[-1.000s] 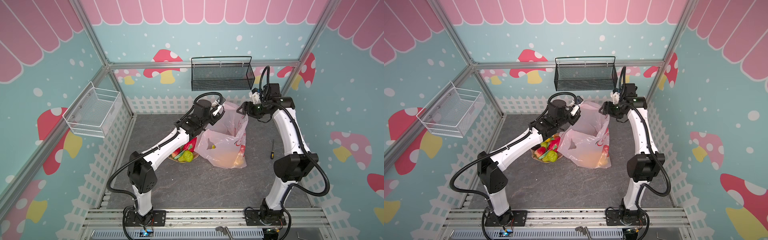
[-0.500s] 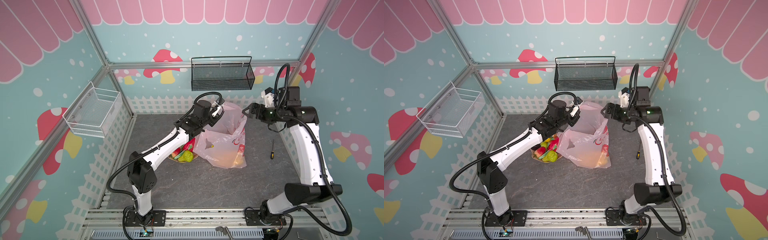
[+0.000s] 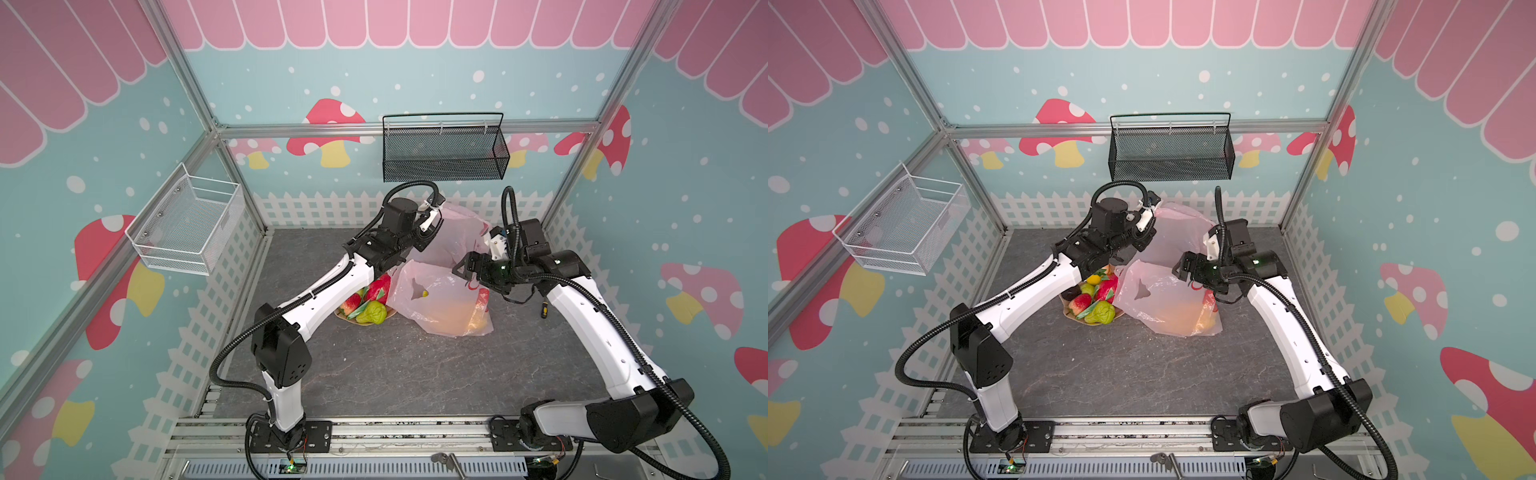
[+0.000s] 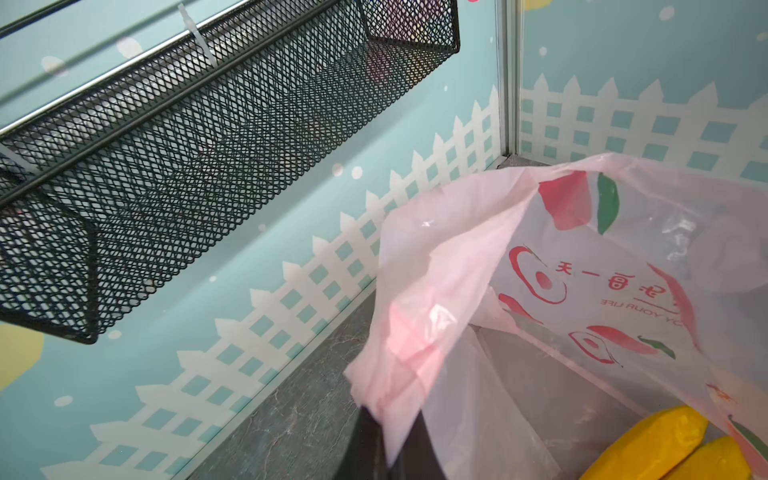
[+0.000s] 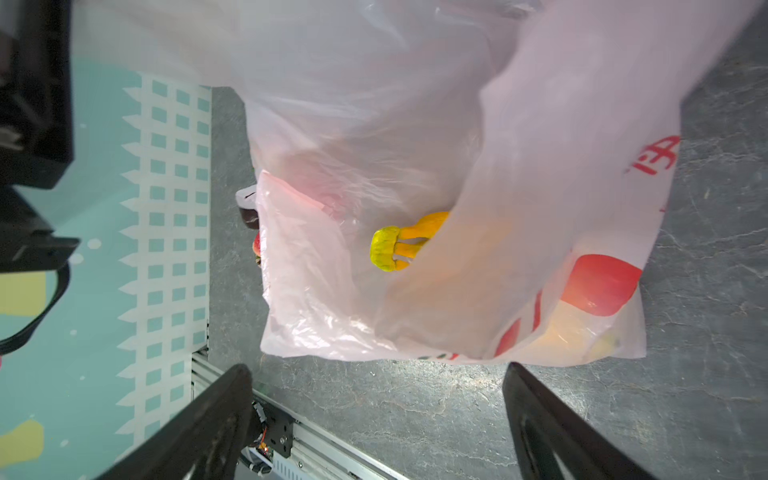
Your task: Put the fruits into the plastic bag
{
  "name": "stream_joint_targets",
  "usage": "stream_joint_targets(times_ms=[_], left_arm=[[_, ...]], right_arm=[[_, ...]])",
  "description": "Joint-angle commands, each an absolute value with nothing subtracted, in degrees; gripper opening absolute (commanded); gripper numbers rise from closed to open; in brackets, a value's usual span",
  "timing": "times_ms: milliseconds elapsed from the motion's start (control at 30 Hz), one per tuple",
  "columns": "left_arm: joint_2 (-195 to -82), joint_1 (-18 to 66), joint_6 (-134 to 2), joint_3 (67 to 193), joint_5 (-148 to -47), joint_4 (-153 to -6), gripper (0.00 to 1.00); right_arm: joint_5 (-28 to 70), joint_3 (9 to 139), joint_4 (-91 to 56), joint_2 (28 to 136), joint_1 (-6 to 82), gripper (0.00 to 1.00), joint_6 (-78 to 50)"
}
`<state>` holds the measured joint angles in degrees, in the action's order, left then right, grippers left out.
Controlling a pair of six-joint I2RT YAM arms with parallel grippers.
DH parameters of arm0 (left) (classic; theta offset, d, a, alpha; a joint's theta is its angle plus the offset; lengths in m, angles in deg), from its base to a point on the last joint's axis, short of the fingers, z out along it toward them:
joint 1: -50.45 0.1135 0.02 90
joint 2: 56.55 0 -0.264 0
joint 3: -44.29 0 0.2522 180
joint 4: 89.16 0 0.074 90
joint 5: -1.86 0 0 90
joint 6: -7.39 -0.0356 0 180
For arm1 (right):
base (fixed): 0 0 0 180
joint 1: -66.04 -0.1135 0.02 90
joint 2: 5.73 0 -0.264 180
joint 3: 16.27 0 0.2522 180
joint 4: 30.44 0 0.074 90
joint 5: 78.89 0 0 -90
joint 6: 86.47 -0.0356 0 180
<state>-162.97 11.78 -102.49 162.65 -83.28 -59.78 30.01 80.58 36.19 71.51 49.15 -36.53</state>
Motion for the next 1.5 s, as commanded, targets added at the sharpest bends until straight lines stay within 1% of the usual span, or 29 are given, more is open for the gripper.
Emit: stream_joint_targets(times_ms=[0,367,533,600,700,767,800,933,1100,1300,1333,1433,1467], left_arm=[[-160.93,11.87,-102.21,162.20,-84.45,-58.89,0.00],[-162.50,12.08,-102.15,163.32,-85.33,-58.88,0.00],[-163.83,12.93,-100.99,164.96,-85.92,-58.74,0.00],[-164.96,13.61,-99.85,166.44,-86.24,-58.31,0.00],[-167.19,14.92,-97.63,169.68,-87.09,-57.54,0.00],[-169.31,15.54,-96.93,172.61,-88.24,-56.55,0.00],[-170.51,15.81,-96.77,174.35,-88.31,-55.86,0.00],[-174.74,16.95,-95.01,179.39,-88.88,-53.97,0.00],[-177.93,19.03,-89.64,183.30,-90.79,-53.82,0.00],[-183.93,20.22,-85.22,193.12,-90.21,-51.51,0.03],[-184.59,20.35,-84.72,194.14,-89.88,-51.26,0.05],[-185.21,20.88,-82.45,195.13,-88.50,-51.18,0.18],[-185.29,21.09,-81.51,195.28,-88.58,-51.06,0.26]], right_arm=[[26.52,79.87,33.28,72.11,49.26,0.94,-39.32],[22.41,83.21,33.28,76.91,49.47,0.91,-39.36],[22.11,83.24,33.39,78.00,49.56,0.79,-39.19],[21.68,82.73,33.75,77.13,49.50,0.66,-38.76],[22.22,80.71,34.04,75.56,49.52,0.43,-38.45],[22.83,79.33,33.96,74.32,49.44,0.25,-38.69],[23.12,78.94,33.99,73.79,49.45,0.18,-38.68],[23.94,77.65,34.64,72.34,49.44,0.01,-38.50],[24.86,76.41,35.14,70.11,49.43,0.00,-38.93],[27.41,75.12,35.54,69.24,49.38,0.00,-37.61],[27.60,75.15,35.53,69.08,49.43,0.00,-37.22],[28.94,75.27,35.83,68.90,49.43,0.00,-35.94],[29.41,75.21,35.96,69.06,49.43,0.00,-35.54]])
